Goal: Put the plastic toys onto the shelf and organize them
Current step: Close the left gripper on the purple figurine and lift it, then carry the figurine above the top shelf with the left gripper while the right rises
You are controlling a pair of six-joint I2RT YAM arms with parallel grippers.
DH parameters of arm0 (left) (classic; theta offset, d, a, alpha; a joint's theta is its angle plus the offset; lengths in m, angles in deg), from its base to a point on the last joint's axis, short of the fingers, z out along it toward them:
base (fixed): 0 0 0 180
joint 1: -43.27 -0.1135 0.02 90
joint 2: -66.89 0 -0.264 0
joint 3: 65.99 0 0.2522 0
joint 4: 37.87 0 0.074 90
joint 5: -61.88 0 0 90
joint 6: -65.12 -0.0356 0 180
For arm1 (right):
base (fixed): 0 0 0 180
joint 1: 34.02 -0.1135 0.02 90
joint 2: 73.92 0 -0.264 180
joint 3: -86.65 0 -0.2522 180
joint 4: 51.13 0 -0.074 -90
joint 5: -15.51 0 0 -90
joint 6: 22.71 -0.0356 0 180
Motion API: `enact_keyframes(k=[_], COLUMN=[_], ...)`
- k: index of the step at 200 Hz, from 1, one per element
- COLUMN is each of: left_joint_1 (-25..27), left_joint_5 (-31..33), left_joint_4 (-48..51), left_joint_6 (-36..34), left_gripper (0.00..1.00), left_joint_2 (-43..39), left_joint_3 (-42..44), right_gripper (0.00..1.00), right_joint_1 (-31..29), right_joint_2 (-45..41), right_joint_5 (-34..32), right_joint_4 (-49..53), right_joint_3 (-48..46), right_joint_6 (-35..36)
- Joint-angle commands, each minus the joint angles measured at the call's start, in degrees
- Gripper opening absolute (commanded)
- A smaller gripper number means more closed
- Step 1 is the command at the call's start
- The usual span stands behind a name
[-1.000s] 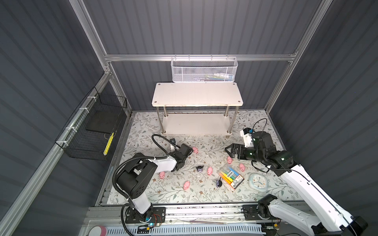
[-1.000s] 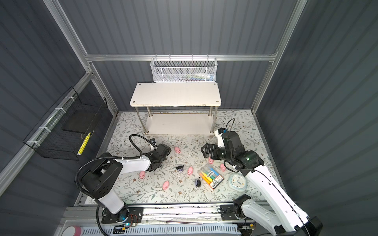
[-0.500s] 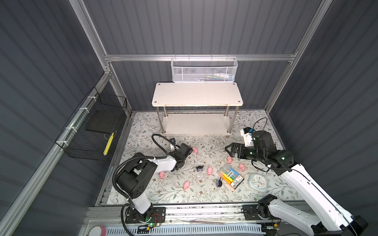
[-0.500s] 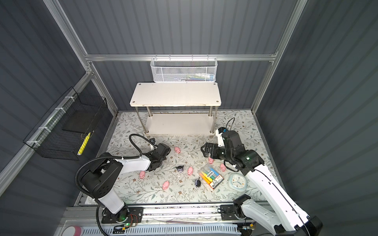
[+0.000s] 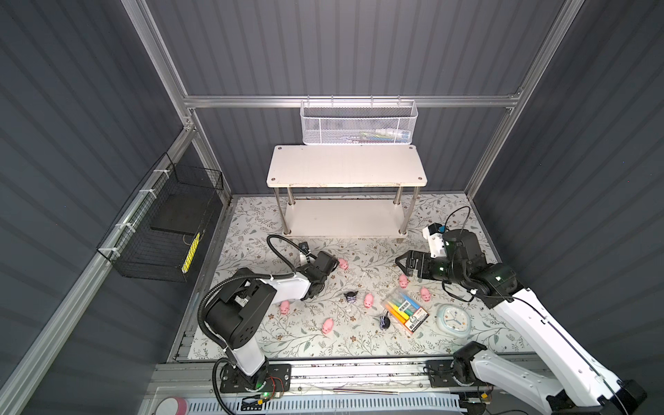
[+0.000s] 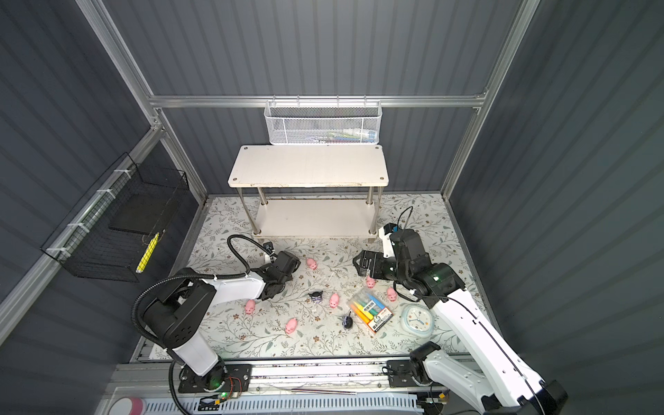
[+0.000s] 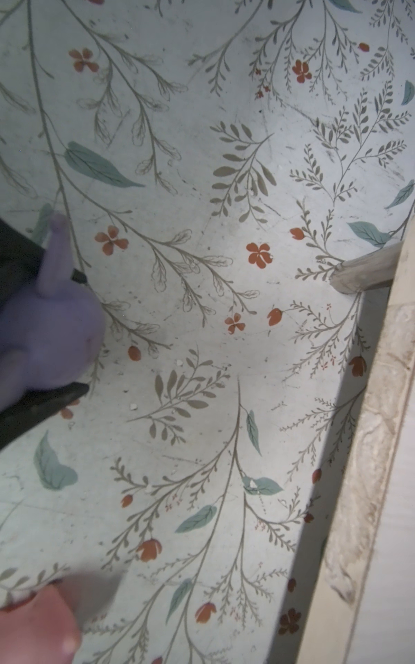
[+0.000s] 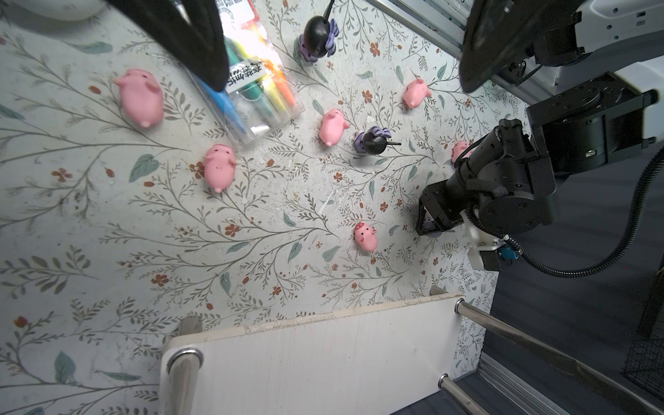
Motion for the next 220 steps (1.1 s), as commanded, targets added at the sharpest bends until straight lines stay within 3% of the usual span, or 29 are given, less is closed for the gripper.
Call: enact_keyframes(k=[1, 85, 123, 220], left_joint_1=[-0.2, -0.1, 0.5, 2.9], left_joint_5=[0.1, -0.4, 0.0, 1.4], left_joint_4=[3.3, 15.8, 23.9, 47.5], left_joint_6=[-0.6, -3.6, -5.5, -12.1], left_gripper=[0.19, 0.17, 0.16, 0.16], left_joint_2=[-0.2, -8.5, -13.6, -17.2], left_joint_3=[-2.3, -6.5, -10.7, -35.1], right_gripper=[0.99, 0.99, 0.99, 0.99], right_joint_1=[-0.2, -0.6, -4.1, -18.2], right_joint_2=[-0.6, -2.6, -3.1, 0.9], right_joint_5=[-0.5, 0.8, 0.2, -6.5], right_joint_4=[0.9, 1.1, 1.7, 2.2], right_joint_3=[1.4, 0.1, 0.7, 8.3], right_joint_6=[-0.2, -0.1, 0.0, -0.6])
